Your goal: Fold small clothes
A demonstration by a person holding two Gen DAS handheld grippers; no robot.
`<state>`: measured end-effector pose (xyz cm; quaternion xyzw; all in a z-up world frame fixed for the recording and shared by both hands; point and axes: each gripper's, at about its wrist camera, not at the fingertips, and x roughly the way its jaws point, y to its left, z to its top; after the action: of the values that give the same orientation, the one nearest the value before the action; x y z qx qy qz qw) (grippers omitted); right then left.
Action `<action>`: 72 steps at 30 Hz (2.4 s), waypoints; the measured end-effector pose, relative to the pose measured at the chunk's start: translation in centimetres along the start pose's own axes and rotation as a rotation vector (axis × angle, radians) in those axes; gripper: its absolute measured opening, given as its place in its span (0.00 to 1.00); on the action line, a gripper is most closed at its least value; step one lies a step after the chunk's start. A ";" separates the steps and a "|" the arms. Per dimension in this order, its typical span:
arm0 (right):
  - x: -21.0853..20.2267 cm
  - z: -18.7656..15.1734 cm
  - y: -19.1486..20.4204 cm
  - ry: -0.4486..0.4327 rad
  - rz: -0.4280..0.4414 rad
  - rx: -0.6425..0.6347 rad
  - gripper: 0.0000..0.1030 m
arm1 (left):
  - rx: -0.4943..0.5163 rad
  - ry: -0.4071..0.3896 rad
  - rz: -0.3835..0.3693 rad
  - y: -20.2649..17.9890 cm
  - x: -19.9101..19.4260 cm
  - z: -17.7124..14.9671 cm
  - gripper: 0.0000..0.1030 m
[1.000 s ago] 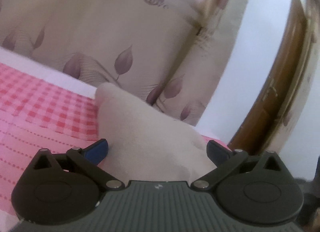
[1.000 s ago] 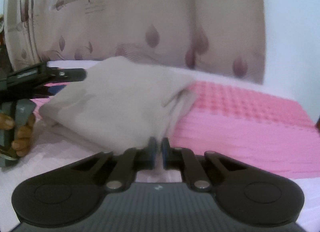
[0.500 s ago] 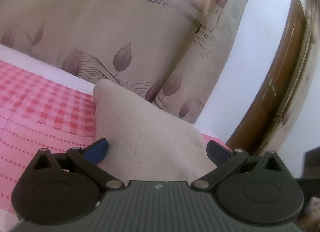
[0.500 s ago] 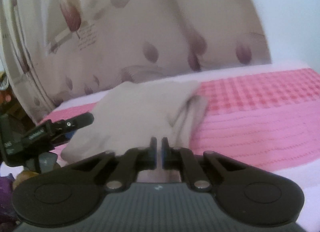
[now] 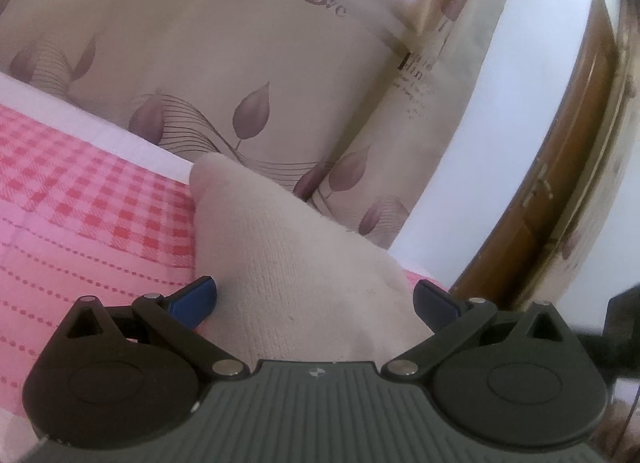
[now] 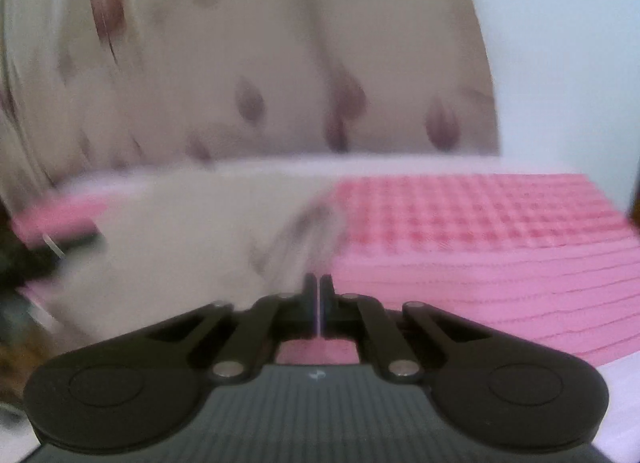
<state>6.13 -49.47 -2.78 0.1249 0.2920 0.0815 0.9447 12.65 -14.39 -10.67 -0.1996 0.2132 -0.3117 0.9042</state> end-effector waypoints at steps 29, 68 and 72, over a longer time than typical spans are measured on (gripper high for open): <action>10.0 3.4 0.8 0.072 -0.089 -0.129 0.11 | 0.044 0.024 -0.007 -0.5 0.5 -0.2 1.00; 4.9 0.6 4.6 -0.004 -0.022 -0.200 0.41 | 0.082 0.138 0.114 -0.3 1.9 -0.3 1.00; 5.1 -2.9 3.7 0.056 -0.119 -0.226 0.56 | 0.071 0.150 0.112 -0.1 1.9 -0.2 1.00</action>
<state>8.32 -44.17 -6.79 -0.0020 0.3140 0.0610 0.9475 13.87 -15.74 -11.33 -0.1312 0.2801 -0.2818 0.9082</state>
